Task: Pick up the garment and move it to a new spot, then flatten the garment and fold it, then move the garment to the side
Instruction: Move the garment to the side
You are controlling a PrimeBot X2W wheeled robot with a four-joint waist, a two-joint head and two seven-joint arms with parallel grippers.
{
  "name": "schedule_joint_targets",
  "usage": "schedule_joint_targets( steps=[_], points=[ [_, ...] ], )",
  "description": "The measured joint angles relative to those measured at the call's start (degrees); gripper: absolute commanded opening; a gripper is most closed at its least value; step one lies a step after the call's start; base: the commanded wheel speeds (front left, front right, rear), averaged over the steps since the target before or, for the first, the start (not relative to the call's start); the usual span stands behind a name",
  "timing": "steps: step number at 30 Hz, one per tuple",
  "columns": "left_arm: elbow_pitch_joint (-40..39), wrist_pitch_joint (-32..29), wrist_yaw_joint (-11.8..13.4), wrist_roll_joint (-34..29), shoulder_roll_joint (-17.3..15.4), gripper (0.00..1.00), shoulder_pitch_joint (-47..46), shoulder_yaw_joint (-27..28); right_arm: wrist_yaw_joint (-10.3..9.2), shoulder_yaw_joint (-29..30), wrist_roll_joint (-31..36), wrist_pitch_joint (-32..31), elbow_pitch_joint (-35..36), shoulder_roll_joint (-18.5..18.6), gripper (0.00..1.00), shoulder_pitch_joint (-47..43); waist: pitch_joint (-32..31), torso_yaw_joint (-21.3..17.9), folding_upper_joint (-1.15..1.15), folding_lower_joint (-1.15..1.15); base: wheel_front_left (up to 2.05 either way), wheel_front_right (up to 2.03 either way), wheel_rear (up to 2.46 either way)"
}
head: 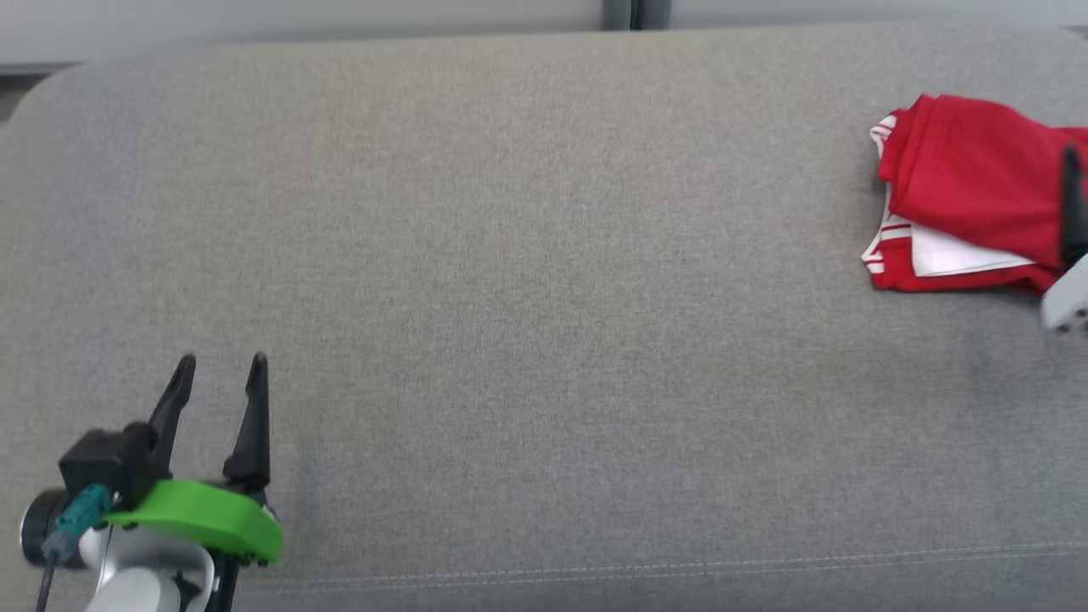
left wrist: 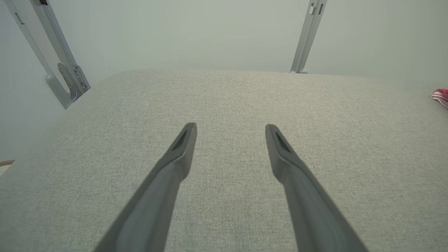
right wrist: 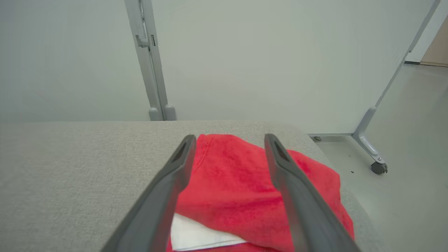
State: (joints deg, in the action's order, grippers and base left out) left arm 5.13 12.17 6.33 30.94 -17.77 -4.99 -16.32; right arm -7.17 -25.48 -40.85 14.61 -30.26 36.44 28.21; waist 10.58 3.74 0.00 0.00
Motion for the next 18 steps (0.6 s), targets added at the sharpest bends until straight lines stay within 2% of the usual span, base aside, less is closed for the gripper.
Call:
schedule_joint_targets(
  steps=[8,13,18],
  points=[
    [4.85,1.08,0.33,-1.53,0.01,1.00,5.96,2.38,0.00,0.74,5.90,-0.01,2.18,-4.90,1.00,-8.43,-5.66,-1.46,0.00,0.00,0.00,0.00,0.00],
    [6.26,1.25,0.43,-1.55,1.46,1.00,8.38,2.27,0.00,2.04,8.40,-0.02,4.17,-9.20,1.00,-14.13,-8.65,-2.32,0.00,0.00,0.00,0.00,0.00],
    [7.03,1.57,0.49,-1.45,2.40,1.00,9.39,1.69,0.00,4.24,11.59,-0.02,5.09,-11.00,1.00,-18.58,-10.97,-2.95,0.00,0.00,0.00,0.00,0.00]
  ],
)
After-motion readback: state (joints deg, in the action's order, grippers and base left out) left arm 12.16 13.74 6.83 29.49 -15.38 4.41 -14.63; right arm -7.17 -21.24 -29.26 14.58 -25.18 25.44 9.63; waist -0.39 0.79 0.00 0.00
